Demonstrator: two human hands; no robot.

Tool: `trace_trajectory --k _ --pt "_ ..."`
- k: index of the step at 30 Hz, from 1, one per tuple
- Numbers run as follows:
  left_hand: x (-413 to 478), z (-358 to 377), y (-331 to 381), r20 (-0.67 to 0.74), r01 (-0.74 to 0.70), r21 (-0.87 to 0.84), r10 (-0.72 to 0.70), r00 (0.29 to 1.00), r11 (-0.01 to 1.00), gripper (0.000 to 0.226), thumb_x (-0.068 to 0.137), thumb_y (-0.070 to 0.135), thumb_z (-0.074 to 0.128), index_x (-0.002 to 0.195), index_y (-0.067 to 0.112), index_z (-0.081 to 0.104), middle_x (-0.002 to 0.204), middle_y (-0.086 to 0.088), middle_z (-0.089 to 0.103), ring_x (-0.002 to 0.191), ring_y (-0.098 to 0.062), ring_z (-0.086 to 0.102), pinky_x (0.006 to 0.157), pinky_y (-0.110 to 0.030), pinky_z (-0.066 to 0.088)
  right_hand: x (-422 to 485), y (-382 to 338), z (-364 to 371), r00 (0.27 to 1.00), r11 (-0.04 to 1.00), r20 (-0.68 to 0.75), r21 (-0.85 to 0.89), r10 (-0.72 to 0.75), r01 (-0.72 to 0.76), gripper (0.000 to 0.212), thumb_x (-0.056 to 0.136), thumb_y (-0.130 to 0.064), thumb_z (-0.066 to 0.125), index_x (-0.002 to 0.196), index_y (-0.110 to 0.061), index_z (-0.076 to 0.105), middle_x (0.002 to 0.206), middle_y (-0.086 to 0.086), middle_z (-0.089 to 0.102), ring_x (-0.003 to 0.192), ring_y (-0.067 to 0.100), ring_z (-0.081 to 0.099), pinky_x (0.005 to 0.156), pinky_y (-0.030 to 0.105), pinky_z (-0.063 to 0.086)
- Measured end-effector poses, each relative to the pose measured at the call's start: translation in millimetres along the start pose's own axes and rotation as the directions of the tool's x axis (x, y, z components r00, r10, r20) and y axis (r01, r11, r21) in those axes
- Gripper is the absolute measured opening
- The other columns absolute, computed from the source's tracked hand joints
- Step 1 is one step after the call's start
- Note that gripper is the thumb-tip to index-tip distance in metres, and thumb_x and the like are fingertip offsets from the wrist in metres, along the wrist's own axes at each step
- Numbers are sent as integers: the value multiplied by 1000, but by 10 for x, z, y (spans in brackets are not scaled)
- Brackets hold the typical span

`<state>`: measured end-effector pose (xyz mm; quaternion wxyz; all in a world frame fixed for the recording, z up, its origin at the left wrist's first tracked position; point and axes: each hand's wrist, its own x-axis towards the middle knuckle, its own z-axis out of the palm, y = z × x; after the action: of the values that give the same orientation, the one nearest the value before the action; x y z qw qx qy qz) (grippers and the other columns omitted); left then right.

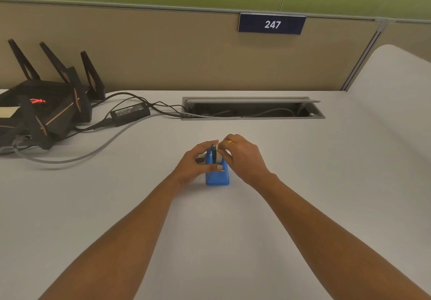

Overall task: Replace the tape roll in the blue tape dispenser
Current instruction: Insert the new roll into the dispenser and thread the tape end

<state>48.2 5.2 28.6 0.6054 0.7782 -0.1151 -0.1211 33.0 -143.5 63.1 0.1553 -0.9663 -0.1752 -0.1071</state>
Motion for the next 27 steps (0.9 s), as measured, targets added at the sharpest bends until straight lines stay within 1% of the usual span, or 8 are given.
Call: trace_trajectory --k 4,8,10,12,14,17,21,27 --pt "-33 -41 -5 98 13 53 -19 995 999 89 69 6 75 139 26 24 150 -4 28 133 -24 34 110 -42 31 -46 -28 0 1000 1000 -4 3 16 -16 27 94 -23 45 108 -7 62 111 11 62 98 22 56 82 28 46" --pt "-43 -7 -36 117 -62 210 38 992 976 100 63 9 80 141 23 19 150 -3 24 135 -20 29 109 -35 30 -81 -34 11 1000 1000 11 -7 26 -26 28 94 -24 45 109 -8 62 112 10 62 98 22 56 82 26 45" --pt "-49 5 -55 103 -92 232 70 992 968 100 61 10 81 140 22 20 148 -3 27 133 -19 31 106 -30 30 -100 -27 28 1000 1000 12 -14 27 -26 27 94 -24 45 109 -8 61 112 10 62 98 22 55 79 25 44" --pt "-62 4 -63 95 -107 229 87 992 968 100 61 11 82 139 22 22 146 -3 29 132 -19 33 105 -29 30 -122 -23 48 1000 999 3 -25 25 -25 26 94 -24 46 107 -9 62 110 10 62 96 21 55 74 22 39" --pt "-71 2 -65 94 -121 234 101 990 965 99 61 12 82 139 22 22 145 -2 31 131 -18 34 107 -31 30 -139 -28 55 1000 999 -11 -32 21 -22 24 93 -23 47 105 -9 62 109 9 62 95 21 56 73 21 38" --pt "-74 14 -58 90 -134 245 116 989 960 96 62 11 81 139 18 25 145 -4 32 131 -21 34 109 -34 30 -156 -48 52 999 999 -26 -29 18 -19 24 93 -23 48 104 -9 63 108 10 63 94 22 56 76 25 44" --pt "-88 24 -48 85 -124 230 108 991 965 91 64 9 80 138 14 27 147 -6 31 132 -24 35 113 -42 30 -185 -77 33 999 999 -48 -22 22 -23 24 93 -22 46 104 -8 63 108 11 63 94 23 57 77 28 47" --pt "-102 35 -58 85 -137 203 122 989 970 87 63 6 79 135 12 30 144 -6 35 129 -23 38 110 -37 31 -269 -96 20 997 998 -79 -67 -18 13 22 93 -23 47 101 -11 64 102 8 64 89 21 56 67 25 42"
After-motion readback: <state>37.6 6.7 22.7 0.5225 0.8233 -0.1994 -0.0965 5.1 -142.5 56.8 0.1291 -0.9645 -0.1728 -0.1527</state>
